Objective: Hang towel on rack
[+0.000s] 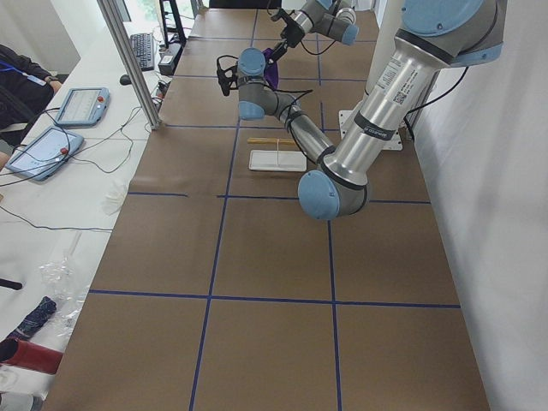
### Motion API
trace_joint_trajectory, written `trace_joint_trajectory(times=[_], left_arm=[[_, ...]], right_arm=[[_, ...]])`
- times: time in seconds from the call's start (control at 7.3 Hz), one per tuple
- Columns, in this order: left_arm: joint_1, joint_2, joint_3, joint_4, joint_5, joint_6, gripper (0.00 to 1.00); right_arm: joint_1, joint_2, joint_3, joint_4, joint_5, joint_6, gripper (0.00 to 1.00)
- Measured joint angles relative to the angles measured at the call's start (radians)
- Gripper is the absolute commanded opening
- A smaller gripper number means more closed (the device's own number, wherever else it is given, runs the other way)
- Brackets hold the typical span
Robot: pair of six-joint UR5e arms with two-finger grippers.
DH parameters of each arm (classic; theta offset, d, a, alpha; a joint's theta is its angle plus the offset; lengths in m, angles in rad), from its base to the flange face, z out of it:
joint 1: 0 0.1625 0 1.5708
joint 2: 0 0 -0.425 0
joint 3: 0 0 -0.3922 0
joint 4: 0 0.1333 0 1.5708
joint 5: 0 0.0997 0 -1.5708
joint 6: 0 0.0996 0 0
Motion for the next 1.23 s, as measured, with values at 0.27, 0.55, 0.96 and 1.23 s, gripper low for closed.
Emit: trace_joint_trajectory(times=[0.27, 0.55, 0.96, 1.23], left_arm=[[0.002, -0.011, 0.003, 0.0, -0.001, -0.001, 0.99], [0.011, -0.013, 0.003, -0.001, -0.001, 0.003, 0.92], [0.027, -0.013, 0.002, -0.001, -0.006, 0.009, 0.17], [0.029, -0.011, -0.002, -0.001, -0.021, 0.011, 0.0]], right_arm=[[-0.005, 0.0, 0.0, 0.015, 0.001, 0.0, 0.0], [-0.006, 0.0, 0.0, 0.028, 0.003, -0.001, 0.0], [-0.006, 0.0, 0.004, 0.03, 0.003, -0.001, 0.0], [-0.006, -0.001, 0.005, 0.03, 0.003, -0.001, 0.0]])
